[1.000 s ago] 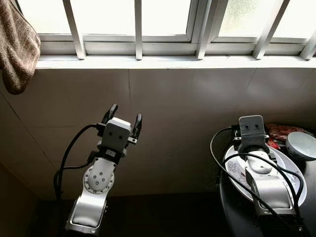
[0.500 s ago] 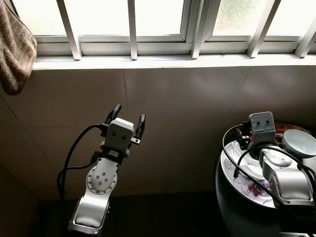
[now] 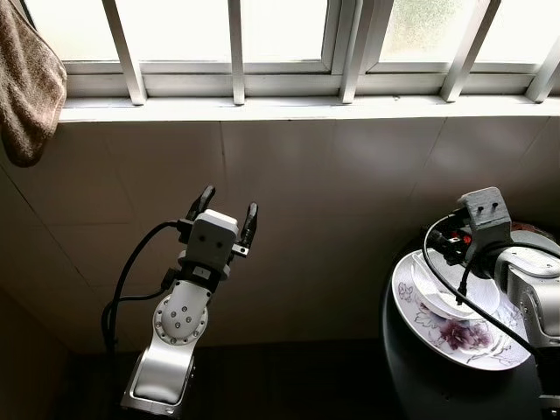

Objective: Kitchen organization

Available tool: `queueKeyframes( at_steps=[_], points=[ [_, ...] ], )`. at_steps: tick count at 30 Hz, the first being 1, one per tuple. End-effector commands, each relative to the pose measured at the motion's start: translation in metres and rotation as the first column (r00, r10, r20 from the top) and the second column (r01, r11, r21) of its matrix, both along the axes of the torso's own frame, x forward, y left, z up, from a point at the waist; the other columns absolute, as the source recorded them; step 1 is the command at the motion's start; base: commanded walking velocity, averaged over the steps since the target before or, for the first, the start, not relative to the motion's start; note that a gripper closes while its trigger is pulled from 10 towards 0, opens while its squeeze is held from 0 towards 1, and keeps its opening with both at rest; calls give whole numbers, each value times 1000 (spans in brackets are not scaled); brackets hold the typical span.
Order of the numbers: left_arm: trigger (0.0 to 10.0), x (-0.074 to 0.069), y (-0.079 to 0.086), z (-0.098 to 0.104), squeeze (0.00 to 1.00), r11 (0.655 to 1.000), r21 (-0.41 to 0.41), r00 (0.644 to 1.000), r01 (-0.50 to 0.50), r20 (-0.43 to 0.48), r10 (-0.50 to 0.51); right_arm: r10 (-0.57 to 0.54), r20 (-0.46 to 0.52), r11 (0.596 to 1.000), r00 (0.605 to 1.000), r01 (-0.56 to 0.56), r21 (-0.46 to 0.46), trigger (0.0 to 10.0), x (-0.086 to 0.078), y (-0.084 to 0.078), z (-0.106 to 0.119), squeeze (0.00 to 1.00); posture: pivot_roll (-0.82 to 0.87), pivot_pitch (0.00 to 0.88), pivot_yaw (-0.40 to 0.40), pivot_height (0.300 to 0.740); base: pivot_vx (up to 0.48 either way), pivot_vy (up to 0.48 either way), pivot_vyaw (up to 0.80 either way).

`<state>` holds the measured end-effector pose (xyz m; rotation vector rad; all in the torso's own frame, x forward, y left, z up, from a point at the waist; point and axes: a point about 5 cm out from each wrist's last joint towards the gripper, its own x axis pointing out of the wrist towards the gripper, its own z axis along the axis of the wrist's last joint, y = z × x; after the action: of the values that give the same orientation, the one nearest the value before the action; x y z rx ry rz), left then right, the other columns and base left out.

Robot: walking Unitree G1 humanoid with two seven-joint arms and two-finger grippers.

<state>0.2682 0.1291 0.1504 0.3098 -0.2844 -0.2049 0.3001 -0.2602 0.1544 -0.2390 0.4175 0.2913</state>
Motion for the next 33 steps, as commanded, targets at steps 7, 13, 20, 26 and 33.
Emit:
queueKeyframes(
  at_steps=[7,13,20,26,33],
  points=[
    [10000,1,-1,-1,0,1000,3,1000,2,-12,-2,103,-98,990,990,-111,-85,10000,-3,-9,-13,0,20,0,-45,740,0,0,0],
    [10000,2,-1,-1,0,1000,5,1000,1,-9,-1,89,-114,987,989,-103,-124,10000,3,-19,-13,0,23,0,-46,740,0,0,0],
    [10000,1,0,-1,0,1000,8,1000,0,-10,0,89,-120,990,989,-101,-103,10000,5,-31,-11,0,25,0,-46,740,0,0,0],
    [10000,2,-1,-2,0,1000,7,1000,-1,-9,1,91,-167,990,982,-107,-89,10000,0,-35,-27,0,28,0,-45,740,0,0,0],
    [10000,3,-2,-2,0,1000,8,1000,0,-8,0,67,-183,992,981,-84,-89,10000,3,-39,-40,0,34,0,-45,740,0,0,0]
  ],
)
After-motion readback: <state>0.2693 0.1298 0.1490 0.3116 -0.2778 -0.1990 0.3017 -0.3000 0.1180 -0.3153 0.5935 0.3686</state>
